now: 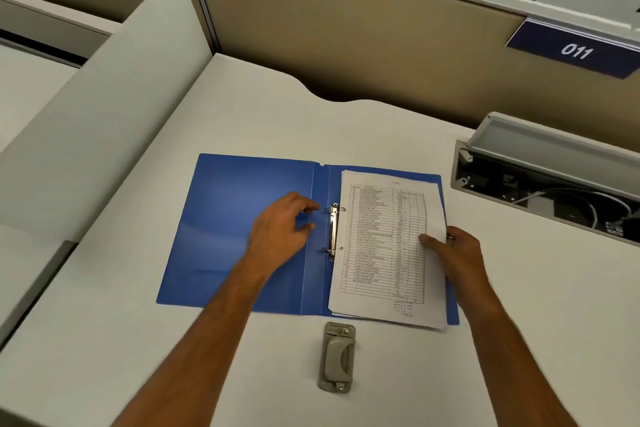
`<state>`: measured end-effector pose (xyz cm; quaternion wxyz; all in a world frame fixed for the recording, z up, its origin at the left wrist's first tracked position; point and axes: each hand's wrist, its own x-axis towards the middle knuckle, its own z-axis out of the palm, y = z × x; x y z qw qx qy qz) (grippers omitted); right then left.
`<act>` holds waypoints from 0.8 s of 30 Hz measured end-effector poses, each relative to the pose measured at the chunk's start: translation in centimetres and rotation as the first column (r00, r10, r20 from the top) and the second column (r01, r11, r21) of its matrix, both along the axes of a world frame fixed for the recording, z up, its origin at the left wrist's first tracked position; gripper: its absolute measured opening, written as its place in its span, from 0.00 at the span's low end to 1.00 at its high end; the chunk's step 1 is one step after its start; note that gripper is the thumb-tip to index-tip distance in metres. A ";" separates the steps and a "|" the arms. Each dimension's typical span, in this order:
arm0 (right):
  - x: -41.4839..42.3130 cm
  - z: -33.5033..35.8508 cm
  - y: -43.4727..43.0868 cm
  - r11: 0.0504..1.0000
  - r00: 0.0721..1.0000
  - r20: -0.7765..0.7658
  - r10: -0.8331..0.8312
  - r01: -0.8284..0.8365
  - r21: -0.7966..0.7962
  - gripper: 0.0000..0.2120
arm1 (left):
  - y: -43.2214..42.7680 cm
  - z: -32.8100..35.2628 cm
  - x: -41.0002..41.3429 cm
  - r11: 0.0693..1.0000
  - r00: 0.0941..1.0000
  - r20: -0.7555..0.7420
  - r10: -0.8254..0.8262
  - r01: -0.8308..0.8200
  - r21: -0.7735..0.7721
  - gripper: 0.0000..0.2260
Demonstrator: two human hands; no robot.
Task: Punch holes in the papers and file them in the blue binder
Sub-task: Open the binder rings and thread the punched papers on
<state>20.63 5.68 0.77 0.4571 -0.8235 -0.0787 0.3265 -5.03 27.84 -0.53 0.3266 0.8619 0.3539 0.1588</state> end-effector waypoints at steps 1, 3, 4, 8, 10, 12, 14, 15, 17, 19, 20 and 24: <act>0.0 0.1 0.1 1.000 0.999 0.038 0.005 -0.005 0.003 0.15 | 0.1 0.1 -0.1 0.998 0.999 -0.006 -0.044 0.045 0.042 0.13; 0.2 0.3 0.4 1.000 0.995 0.100 -0.008 0.006 0.027 0.14 | 0.0 0.3 0.0 0.988 0.995 -0.028 -0.092 0.094 0.119 0.14; 0.3 0.3 0.5 0.999 0.993 0.115 -0.015 0.012 0.034 0.16 | -0.1 0.4 0.0 0.982 0.995 -0.039 -0.097 0.102 0.161 0.14; 0.8 0.4 0.9 1.000 0.995 0.096 -0.016 0.014 0.018 0.20 | 0.1 1.8 -0.3 0.943 1.000 -0.023 -0.015 0.022 0.332 0.16; 0.9 0.7 1.1 1.000 0.992 0.125 0.001 0.001 -0.019 0.22 | 0.6 2.9 -1.3 0.915 1.000 0.004 0.025 -0.025 0.402 0.18; 0.5 1.4 1.2 0.989 0.953 0.295 0.064 -0.021 -0.145 0.27 | 1.2 3.8 -2.7 0.889 0.999 0.001 0.043 -0.039 0.457 0.20; -0.7 2.0 1.1 0.973 0.831 0.525 0.182 -0.077 -0.216 0.29 | 1.5 4.0 -4.1 0.887 0.998 0.003 0.058 -0.053 0.458 0.19; -1.7 2.3 1.2 0.967 0.761 0.601 0.245 -0.151 -0.203 0.28 | 1.5 3.7 -4.7 0.896 0.999 0.011 0.051 -0.051 0.442 0.16; -4.4 2.8 1.7 0.900 0.657 0.628 0.418 -0.393 -0.188 0.22 | 0.7 2.5 -5.3 0.926 1.000 0.018 -0.017 0.009 0.379 0.11; -7.5 2.5 2.6 0.756 0.505 0.596 0.624 -0.583 -0.297 0.19 | -0.7 1.0 -5.2 0.951 0.994 -0.014 -0.111 0.110 0.290 0.10; -8.7 1.8 3.0 0.704 0.439 0.593 0.675 -0.625 -0.338 0.19 | -1.5 0.4 -4.9 0.955 0.989 -0.035 -0.147 0.151 0.254 0.11; -10.7 -0.9 4.1 0.695 0.419 0.610 0.673 -0.641 -0.327 0.11 | -3.8 -1.7 -3.3 0.959 0.981 -0.055 -0.186 0.194 0.205 0.11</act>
